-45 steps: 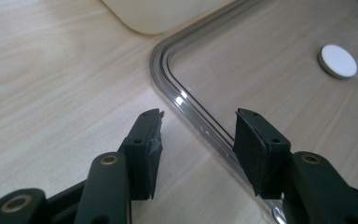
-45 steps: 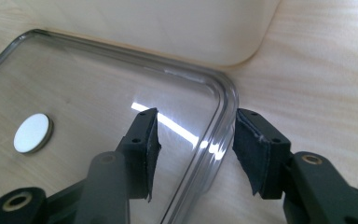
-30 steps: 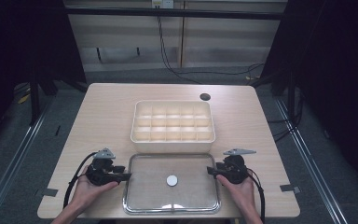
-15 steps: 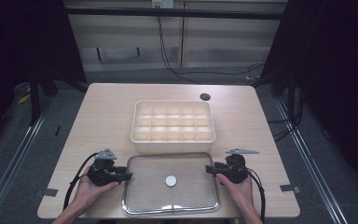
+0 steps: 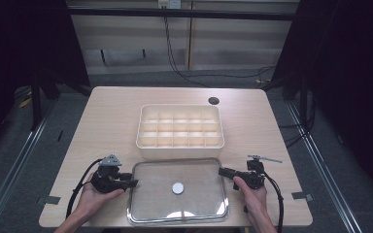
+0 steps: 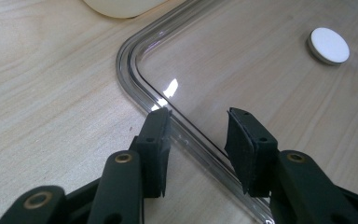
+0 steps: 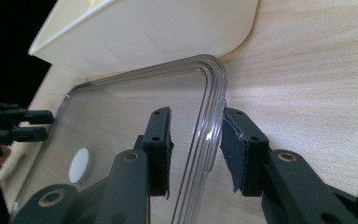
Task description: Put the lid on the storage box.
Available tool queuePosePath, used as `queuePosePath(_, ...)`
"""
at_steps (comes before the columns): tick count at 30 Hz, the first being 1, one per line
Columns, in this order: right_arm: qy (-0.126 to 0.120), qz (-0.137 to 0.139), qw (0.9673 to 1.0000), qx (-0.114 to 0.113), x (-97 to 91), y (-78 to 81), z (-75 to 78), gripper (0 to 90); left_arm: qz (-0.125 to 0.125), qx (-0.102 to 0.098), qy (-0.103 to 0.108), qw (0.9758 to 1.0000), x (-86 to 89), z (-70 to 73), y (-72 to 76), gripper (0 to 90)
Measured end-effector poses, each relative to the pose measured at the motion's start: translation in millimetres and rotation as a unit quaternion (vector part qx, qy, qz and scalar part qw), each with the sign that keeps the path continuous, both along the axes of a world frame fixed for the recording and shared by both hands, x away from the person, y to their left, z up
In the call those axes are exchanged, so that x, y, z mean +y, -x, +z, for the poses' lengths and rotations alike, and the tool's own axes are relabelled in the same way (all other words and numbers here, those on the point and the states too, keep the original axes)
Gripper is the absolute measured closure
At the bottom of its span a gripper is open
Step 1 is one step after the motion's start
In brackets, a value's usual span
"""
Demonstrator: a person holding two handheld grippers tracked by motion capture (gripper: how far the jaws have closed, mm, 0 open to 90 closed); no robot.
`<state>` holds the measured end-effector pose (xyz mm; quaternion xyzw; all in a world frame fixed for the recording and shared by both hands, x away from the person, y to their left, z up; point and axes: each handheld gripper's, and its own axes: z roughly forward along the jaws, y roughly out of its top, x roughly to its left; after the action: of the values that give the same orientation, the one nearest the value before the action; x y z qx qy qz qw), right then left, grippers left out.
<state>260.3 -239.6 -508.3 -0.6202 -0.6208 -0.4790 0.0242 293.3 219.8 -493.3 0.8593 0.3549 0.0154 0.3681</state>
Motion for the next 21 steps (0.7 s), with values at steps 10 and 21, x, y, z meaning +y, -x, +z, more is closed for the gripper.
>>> queuePosePath(10,-0.008,0.028,0.9996,0.001,8.8,-2.2,2.0,66.0,0.007,0.0,0.007,1.0,0.8,-1.0,0.3,60.5)
queuePosePath(21,-0.037,0.068,0.9968,-0.015,7.6,-5.2,6.6,65.7,0.006,-0.001,0.011,0.9999,2.1,-1.6,-1.4,59.5)
